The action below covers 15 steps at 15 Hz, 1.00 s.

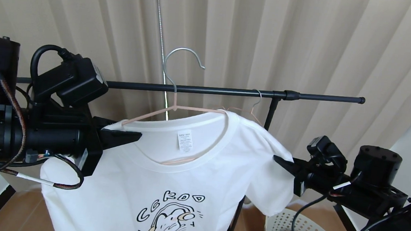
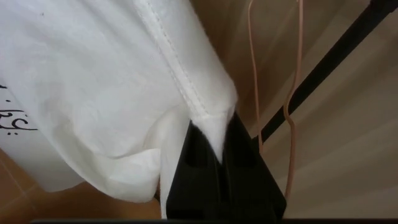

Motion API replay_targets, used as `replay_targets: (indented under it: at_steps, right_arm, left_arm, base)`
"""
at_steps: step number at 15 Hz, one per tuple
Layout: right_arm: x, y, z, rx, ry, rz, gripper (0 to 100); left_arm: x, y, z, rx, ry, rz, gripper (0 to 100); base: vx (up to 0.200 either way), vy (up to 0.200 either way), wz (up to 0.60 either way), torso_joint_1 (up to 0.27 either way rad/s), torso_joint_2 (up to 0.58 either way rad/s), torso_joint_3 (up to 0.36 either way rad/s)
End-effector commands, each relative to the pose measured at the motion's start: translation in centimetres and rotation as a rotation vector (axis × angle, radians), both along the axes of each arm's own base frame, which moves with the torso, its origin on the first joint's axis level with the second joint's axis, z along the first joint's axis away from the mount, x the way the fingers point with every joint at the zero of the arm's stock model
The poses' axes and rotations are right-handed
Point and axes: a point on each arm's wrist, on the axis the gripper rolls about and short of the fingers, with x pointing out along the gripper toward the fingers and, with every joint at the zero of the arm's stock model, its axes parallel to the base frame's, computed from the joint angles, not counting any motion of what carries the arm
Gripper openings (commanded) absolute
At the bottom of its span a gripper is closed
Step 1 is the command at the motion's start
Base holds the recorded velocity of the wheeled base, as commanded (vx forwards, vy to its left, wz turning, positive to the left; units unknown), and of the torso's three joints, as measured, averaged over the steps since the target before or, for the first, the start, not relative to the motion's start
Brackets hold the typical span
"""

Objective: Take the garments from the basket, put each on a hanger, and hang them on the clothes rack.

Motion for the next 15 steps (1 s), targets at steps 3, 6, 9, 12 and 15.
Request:
replay_targets:
  at_steps: [3, 6, 9, 12, 15]
  right_arm:
    - [-0.3, 0.5, -0.3, 0.001, -0.003, 0.01, 0]
    - [-1.9, 0.8, 0.4, 0.018, -0.011, 0.07, 100]
    - [-2.8, 0.8, 1.9, 0.036, -0.067, 0.098, 100]
    - [-3.5, 0.6, 3.2, 0.047, -0.116, 0.1, 100]
    - [-4.1, 1.1, 4.1, 0.054, -0.143, 0.12, 100]
  left_arm:
    - [0.0, 0.1, -0.2, 0.001, 0.008, 0.004, 0]
    - [0.1, 0.0, -0.4, -0.014, 0.032, 0.015, 0]
    - [0.1, 0.4, -0.7, -0.027, 0.053, 0.041, 0]
    - [0.5, 1.8, -1.7, -0.018, 0.089, 0.114, 0]
    - [2.0, 2.3, -2.3, -0.028, 0.145, 0.247, 0]
  base:
    - [0.0, 0.0, 0.0, 0.0, 0.0, 0.0]
    - [0.0, 0.0, 0.0, 0.0, 0.0, 0.0]
    - [0.0, 0.0, 0.0, 0.0, 0.0, 0.0]
    - [0.0, 0.0, 0.0, 0.0, 0.0, 0.0]
    - [0.0, 0.0, 0.0, 0.0, 0.0, 0.0]
